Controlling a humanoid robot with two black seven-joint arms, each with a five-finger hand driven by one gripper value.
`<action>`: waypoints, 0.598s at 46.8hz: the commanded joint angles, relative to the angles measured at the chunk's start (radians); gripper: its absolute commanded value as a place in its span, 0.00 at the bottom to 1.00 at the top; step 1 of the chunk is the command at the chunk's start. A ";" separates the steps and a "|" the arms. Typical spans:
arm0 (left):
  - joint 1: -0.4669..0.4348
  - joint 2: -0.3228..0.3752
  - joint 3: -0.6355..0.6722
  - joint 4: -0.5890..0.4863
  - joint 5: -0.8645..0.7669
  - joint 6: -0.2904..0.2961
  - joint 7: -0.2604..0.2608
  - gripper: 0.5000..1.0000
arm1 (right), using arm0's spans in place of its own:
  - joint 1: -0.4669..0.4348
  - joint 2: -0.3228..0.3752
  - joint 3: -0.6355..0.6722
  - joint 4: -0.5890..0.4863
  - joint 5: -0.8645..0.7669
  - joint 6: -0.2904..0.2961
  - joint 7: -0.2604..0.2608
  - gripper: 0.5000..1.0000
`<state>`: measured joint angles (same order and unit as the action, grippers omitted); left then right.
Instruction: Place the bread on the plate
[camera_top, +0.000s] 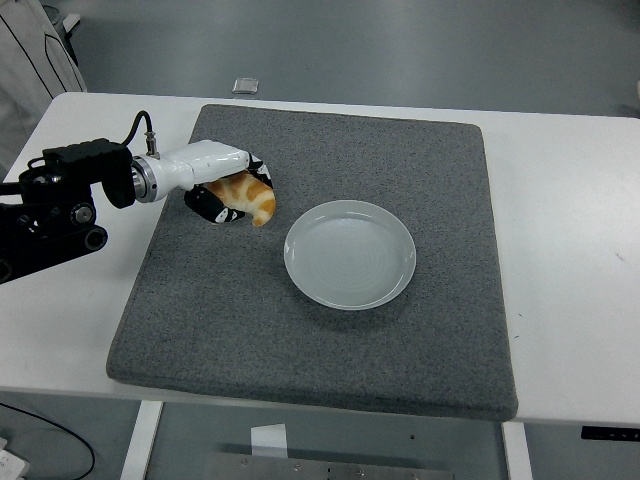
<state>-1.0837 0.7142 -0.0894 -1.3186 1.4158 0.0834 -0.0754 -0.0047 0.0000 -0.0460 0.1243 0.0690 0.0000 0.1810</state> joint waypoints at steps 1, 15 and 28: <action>-0.031 0.025 -0.001 -0.030 -0.001 -0.002 0.000 0.00 | 0.000 0.000 0.000 0.000 0.000 0.000 0.000 0.86; -0.125 0.096 -0.055 -0.059 -0.018 -0.056 0.000 0.00 | 0.000 0.000 0.000 0.000 0.000 0.000 0.000 0.86; -0.193 0.097 -0.127 -0.074 -0.110 -0.152 0.000 0.00 | 0.000 0.000 0.000 0.000 0.000 0.000 0.000 0.86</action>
<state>-1.2634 0.8101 -0.2051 -1.3889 1.3318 -0.0450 -0.0752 -0.0046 0.0000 -0.0460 0.1243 0.0690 0.0000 0.1810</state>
